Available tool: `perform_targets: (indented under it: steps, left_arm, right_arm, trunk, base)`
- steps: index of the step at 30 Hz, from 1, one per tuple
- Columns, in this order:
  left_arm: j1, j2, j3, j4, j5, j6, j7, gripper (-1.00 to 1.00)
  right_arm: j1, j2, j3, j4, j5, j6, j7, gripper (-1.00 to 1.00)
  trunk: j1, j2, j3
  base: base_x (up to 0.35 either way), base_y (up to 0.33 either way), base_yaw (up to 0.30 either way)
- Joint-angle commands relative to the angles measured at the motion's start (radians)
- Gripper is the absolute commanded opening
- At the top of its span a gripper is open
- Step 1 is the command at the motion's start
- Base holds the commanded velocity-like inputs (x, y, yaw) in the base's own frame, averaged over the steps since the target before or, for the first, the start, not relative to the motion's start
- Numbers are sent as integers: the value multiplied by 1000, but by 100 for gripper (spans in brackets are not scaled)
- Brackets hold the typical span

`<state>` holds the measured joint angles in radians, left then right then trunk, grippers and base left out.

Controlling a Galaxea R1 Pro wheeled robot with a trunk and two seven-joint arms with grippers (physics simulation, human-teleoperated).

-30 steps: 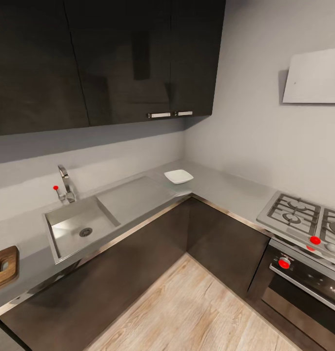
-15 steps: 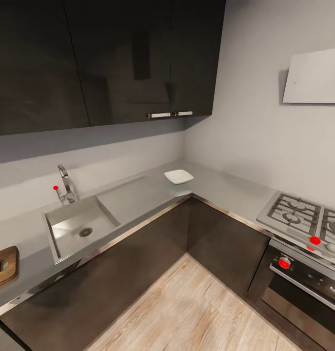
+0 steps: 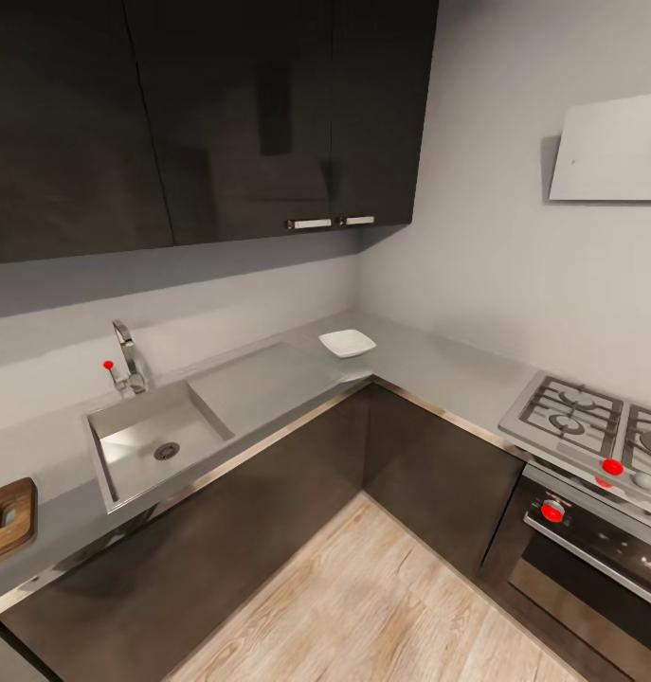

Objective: In the kitchen, take the Vidalia onion out of the sink, dice it on the chopping board with the paring knife, put the diced onion into the bowl on the countertop, then place both the paring knife and the chopping board into the sink.

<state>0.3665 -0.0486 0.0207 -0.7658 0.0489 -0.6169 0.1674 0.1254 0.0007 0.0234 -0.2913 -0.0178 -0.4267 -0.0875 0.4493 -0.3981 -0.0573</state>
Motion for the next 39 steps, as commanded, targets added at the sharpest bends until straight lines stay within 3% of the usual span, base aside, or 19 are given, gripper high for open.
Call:
perform_targets:
  steps: [1,21,23,27,30,32,39]
  left_arm:
    - [0,0,1,-1,5,-2,-2,100]
    - [0,1,1,0,5,-3,-2,100]
    - [0,1,0,0,5,-3,-2,100]
    - [0,1,0,0,6,-3,-2,100]
    - [0,1,0,0,6,-3,-2,100]
    - [0,1,1,0,5,-3,-2,100]
    - [0,1,1,7,6,-2,-2,100]
  right_arm:
    - [0,0,3,-2,-2,-1,-4,100]
    - [0,-1,2,-18,-1,-2,-5,100]
    - [0,-1,1,-46,0,-1,-10,100]
    - [0,-1,1,-196,2,15,-24,100]
    - [0,-1,1,-363,2,100,-46,100]
    - [0,-1,1,-482,3,199,-65,100]
    - [-3,-2,1,-961,34,672,-127,100]
  trunk:
    - [1,-2,-2]
    - [1,-2,-2]
    - [1,-2,-2]
    - [1,-2,-2]
    - [1,-2,-2]
    - [1,-2,-2]
    - [1,-2,-2]
  base:
    - [0,0,0]
    - [-26,58,0]
    - [-30,56,0]
    - [-12,22,0]
    - [-3,6,0]
    - [-1,2,0]
    - [0,0,0]
